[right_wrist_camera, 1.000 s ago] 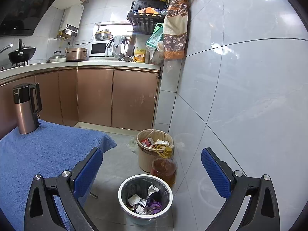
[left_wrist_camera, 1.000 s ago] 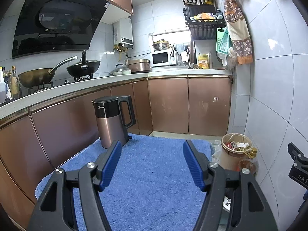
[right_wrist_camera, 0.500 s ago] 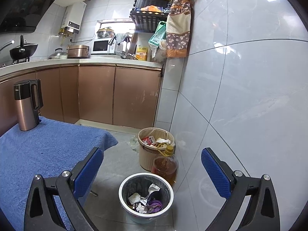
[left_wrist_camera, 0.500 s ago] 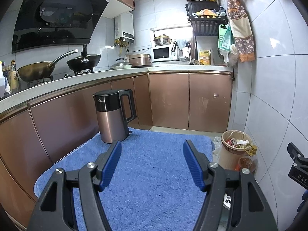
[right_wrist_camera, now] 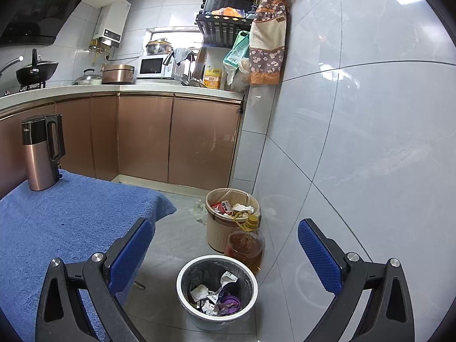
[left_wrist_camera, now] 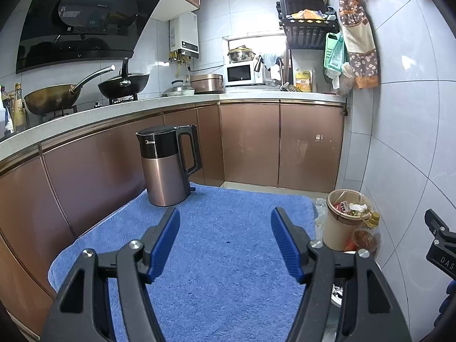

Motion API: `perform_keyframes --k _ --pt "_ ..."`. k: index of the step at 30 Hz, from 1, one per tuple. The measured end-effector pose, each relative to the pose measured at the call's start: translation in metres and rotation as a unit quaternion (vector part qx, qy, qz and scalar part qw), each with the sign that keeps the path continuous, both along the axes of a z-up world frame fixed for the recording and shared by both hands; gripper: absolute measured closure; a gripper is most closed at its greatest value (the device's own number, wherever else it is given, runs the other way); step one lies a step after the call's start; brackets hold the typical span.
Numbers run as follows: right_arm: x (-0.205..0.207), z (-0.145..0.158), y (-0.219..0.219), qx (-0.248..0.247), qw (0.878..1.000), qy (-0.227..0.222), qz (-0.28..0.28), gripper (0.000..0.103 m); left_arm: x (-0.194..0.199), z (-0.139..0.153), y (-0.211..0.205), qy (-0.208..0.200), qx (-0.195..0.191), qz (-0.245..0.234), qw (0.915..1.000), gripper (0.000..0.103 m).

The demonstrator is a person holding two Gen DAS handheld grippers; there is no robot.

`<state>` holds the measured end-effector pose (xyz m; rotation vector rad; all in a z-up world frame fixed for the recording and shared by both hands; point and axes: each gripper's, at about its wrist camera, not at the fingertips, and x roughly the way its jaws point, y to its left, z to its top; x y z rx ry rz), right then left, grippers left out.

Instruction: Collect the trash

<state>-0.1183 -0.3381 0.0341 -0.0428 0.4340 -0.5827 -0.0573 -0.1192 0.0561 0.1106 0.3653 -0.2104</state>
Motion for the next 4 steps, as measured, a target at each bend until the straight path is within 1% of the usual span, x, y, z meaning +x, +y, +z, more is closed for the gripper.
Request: perform_keyframes --k 4 --pt "0.0011 -0.0014 0.0005 -0.001 1.000 0.001 0.001 0.000 0.0010 -0.0002 0.0003 0.001 0.000 0.000 1.0000 0.038"
